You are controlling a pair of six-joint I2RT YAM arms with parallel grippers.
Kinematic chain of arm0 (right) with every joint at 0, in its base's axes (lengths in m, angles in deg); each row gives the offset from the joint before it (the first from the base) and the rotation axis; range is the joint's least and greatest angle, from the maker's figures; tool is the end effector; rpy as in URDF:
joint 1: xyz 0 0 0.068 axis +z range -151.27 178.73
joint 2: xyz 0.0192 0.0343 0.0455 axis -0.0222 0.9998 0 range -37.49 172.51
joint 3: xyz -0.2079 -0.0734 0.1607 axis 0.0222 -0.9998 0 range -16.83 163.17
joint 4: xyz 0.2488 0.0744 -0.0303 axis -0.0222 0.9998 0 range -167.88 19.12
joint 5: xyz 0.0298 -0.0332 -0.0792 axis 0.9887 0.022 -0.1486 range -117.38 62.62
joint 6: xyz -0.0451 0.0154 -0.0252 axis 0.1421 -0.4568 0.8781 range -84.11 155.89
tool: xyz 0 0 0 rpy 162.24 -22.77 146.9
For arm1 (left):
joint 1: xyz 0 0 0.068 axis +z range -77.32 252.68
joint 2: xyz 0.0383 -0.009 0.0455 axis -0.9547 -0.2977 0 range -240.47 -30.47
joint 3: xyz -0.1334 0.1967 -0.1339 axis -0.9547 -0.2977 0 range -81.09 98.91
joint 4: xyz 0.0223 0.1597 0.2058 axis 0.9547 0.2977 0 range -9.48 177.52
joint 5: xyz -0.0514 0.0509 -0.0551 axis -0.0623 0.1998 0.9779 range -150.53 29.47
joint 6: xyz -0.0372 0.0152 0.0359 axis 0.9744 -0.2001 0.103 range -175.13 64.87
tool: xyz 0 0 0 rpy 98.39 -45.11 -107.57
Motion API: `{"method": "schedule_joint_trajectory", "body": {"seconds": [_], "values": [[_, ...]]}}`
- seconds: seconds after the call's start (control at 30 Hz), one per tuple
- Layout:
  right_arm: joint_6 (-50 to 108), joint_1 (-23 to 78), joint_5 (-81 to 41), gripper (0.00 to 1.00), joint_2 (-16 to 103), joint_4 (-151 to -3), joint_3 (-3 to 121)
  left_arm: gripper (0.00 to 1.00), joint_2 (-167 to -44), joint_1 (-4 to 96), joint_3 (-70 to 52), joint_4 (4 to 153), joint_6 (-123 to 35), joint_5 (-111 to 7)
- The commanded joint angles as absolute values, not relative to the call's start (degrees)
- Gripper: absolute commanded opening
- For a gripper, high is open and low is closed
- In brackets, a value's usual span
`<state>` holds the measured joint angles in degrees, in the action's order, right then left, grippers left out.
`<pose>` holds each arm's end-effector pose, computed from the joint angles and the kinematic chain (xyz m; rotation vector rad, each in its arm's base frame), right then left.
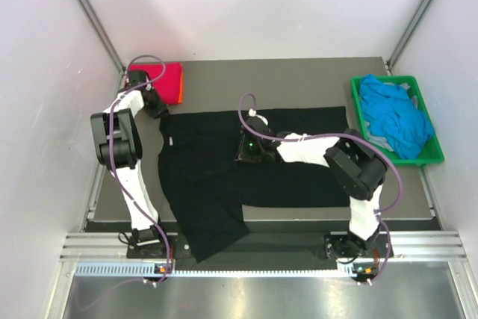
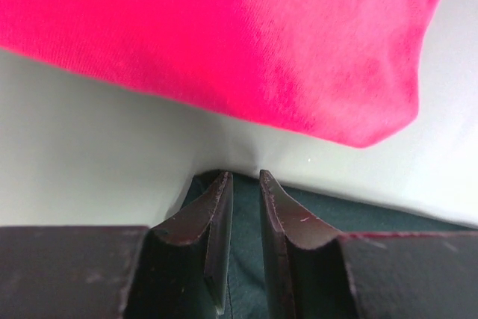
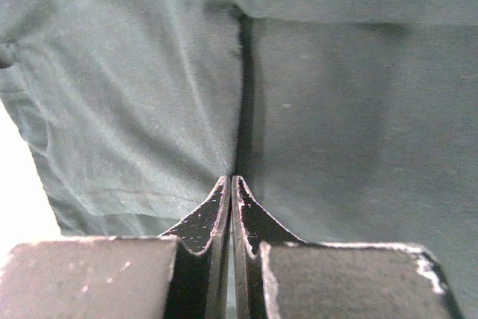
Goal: Fold and stack the t-shirts
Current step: Fold the tshirt
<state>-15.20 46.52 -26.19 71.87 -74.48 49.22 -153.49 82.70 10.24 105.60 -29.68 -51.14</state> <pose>0.2694 0.2984 0.1584 0.0630 2.5531 0.7871 0.4576 0.0749 0.1660 -0.7233 2.4682 -0.3123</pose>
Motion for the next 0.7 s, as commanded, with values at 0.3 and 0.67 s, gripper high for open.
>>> {"method": "schedule_joint_trajectory", "body": {"seconds": [0.3,0.67], "values": [[-8.76,44.34,-28.42,0.0,70.7,-67.16,54.1,0.27,-157.56,83.58,11.9,108.38,-33.07,-52.71],[-8.93,44.34,-29.14,0.0,71.05,-64.43,53.75,0.28,-157.13,83.58,11.2,108.22,-31.75,-54.11]]}}
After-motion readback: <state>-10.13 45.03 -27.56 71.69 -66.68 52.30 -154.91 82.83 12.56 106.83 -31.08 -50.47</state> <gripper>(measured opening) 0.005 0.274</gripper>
